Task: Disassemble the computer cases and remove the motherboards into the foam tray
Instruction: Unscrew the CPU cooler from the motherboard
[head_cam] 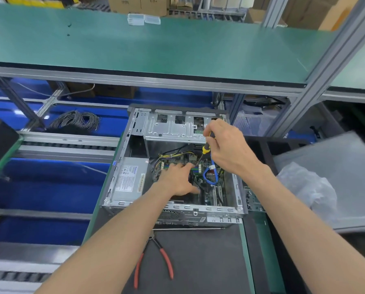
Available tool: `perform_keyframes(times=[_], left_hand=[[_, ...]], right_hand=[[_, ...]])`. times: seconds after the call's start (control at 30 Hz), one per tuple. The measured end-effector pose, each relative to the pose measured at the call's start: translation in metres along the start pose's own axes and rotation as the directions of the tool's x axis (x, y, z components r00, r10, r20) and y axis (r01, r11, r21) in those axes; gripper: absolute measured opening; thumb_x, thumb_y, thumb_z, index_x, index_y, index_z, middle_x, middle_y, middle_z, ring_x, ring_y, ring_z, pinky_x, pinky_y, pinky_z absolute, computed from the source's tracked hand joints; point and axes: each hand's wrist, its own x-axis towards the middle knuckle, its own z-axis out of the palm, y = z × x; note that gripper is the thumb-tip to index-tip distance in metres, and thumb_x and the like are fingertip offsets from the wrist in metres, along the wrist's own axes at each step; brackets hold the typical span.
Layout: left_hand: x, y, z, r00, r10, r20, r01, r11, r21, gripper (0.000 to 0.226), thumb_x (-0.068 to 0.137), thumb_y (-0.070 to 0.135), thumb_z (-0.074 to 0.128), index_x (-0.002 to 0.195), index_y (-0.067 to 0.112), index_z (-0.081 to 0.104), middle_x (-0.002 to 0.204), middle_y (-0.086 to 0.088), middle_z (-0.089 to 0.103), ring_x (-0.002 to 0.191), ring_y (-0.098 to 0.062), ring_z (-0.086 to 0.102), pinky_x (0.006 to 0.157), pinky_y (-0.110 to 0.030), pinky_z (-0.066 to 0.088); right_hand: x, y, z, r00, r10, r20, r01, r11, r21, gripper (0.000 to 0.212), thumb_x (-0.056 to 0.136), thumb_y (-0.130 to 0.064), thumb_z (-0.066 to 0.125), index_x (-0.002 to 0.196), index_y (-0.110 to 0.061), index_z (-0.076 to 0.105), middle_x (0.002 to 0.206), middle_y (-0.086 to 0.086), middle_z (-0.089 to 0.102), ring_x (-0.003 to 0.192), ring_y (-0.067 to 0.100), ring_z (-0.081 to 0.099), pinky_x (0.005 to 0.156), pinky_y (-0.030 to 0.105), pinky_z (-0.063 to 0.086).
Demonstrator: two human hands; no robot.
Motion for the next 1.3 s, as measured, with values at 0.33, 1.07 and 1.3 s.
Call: perform_keyframes(times=[0.33,1.07,1.3], left_hand=[[0.025,0.005,-0.013,0.933,0.005,-0.36,-0.131,0.936,-0.327,0.006,0.09,0.033,0.07,0.095,0.031,0.072,0.072,0.015,0.058,0.079,-0.019,0.062,0.065,-0.028,0.042],[0.029,-0.019,-0.007,0.98,0.124,-0.156,-0.189,0.831,-0.523,0.019,0.091,0.004,0.065,0.089,0.023,0.065,0.099,0.004,0.072,0.102,-0.011,0.065,0.089,-0.026,0.048],[0.03,-0.024,-0.002,0.989,0.13,-0.066,-0.146,0.892,-0.428,0.027,0.101,0.011,0.05,0.111,0.024,0.072,0.099,-0.015,0.074,0.095,-0.031,0.065,0.081,-0.031,0.05]], right_hand=[[0.004,0.009,-0.009,0.989,-0.007,-0.15,0.016,0.998,0.056,0.008,0.09,0.001,0.05,0.092,-0.005,0.054,0.093,0.006,0.053,0.072,0.029,0.062,0.067,0.049,0.048],[-0.002,0.029,0.03,0.995,0.052,0.09,-0.059,0.995,0.082,0.01,0.089,0.002,0.056,0.089,-0.007,0.054,0.089,0.005,0.057,0.074,0.026,0.059,0.069,0.046,0.049],[-0.002,0.026,0.037,0.993,-0.001,0.12,-0.005,0.999,0.049,0.008,0.092,-0.001,0.055,0.09,-0.009,0.053,0.089,0.002,0.053,0.073,0.028,0.053,0.069,0.047,0.046]])
